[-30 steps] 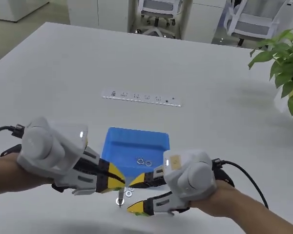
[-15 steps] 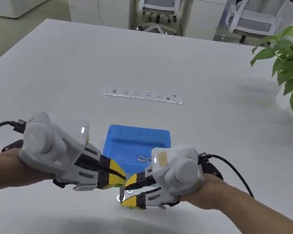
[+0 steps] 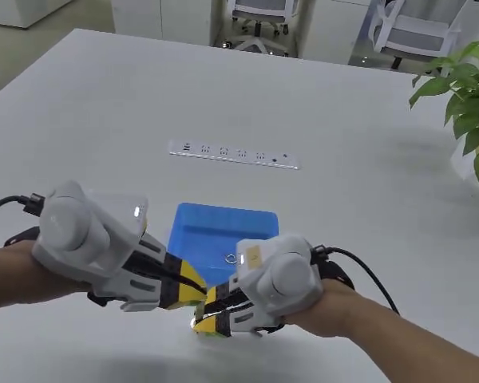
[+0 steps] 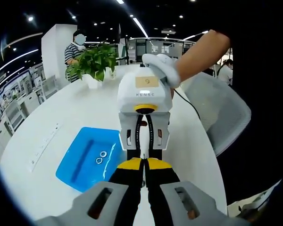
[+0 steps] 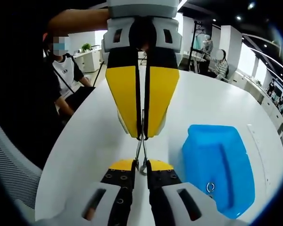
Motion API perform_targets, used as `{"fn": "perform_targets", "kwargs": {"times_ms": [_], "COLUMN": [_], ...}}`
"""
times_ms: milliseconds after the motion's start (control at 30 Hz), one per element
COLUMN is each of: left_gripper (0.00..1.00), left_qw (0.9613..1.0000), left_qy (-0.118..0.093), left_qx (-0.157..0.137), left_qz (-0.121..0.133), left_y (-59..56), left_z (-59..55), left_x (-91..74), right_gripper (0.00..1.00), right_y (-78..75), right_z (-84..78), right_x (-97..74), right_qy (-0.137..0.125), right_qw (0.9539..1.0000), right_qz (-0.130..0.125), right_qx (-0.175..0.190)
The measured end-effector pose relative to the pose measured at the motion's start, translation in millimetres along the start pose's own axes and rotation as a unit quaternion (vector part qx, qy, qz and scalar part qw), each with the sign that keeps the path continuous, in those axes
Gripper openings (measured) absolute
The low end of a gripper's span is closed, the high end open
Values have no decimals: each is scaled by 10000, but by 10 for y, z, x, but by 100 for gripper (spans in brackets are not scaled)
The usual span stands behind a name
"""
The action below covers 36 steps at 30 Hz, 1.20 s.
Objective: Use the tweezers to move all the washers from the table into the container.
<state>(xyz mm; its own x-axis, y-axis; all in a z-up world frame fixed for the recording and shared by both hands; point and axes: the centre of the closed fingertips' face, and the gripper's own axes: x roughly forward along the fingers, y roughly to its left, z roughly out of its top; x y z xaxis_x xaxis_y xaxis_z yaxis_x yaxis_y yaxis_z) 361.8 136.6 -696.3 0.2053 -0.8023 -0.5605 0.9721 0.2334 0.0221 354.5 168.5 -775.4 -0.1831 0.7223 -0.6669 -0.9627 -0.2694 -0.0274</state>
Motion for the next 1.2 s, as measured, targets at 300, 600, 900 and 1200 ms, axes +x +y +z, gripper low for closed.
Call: {"fn": "perform_targets", "kwargs": {"times_ms": [300, 600, 900, 1200], "left_gripper": [5, 6, 6, 16], "left_qw": [10000, 10000, 9999, 9999], "left_qy": [8, 25, 105, 149], "left_qx": [-17, -9, 20, -55], "left_qz": [18, 16, -2, 55], "left_y": [7, -16, -31, -9], "left_z": [-7, 18, 7, -30], "left_x": [-6, 10, 9, -17], "right_gripper": [9, 8, 9, 9], "right_y": [-4, -2, 4, 3], "right_z": [-4, -9, -15, 30], "right_x": [5, 3, -4, -53], "right_qy": [-1, 22, 77, 49], "right_qw": [9998, 9999, 9999, 10000], "right_qz": [-56, -55, -39, -53], "right_qx": [168, 144, 72, 46]}}
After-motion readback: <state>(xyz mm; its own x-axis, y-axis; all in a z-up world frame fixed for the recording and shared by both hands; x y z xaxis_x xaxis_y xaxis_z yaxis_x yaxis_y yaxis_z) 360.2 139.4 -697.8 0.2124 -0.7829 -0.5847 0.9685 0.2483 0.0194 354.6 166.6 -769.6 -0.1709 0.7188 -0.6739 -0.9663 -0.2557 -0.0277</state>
